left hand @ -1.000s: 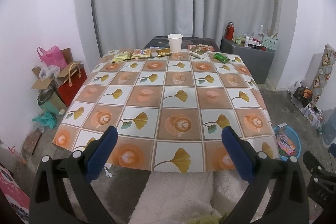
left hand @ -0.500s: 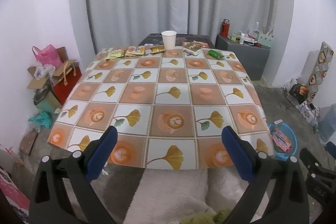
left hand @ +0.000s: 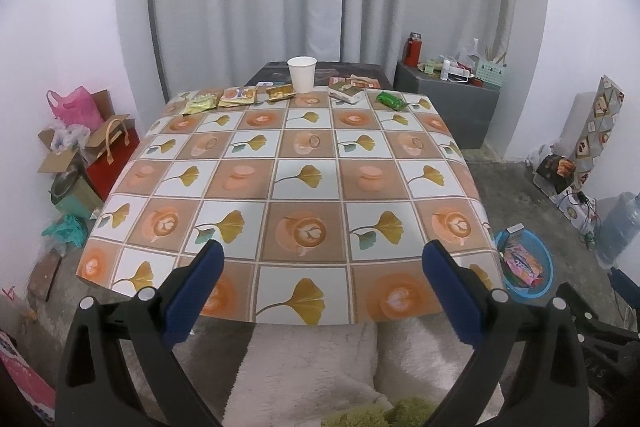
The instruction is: Collect trash
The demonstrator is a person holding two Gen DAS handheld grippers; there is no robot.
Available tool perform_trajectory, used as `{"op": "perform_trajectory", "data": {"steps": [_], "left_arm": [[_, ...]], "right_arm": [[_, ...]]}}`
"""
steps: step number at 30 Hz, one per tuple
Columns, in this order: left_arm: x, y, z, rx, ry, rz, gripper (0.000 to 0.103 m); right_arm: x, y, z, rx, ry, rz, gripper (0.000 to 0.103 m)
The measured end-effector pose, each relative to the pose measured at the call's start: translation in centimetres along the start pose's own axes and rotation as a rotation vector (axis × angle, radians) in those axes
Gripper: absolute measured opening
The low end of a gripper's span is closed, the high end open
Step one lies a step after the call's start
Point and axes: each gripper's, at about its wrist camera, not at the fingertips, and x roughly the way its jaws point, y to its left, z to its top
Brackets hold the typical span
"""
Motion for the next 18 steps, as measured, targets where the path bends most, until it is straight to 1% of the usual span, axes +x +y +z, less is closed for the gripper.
{"op": "perform_trajectory", "data": {"steps": [18], "left_arm": [[0.51,-0.12,-0.02,0.004,0.01,0.0,0.097]], "right_arm": [[0.46,-0.06,-0.44,0.002,0.012,-0.006,0.096]]}}
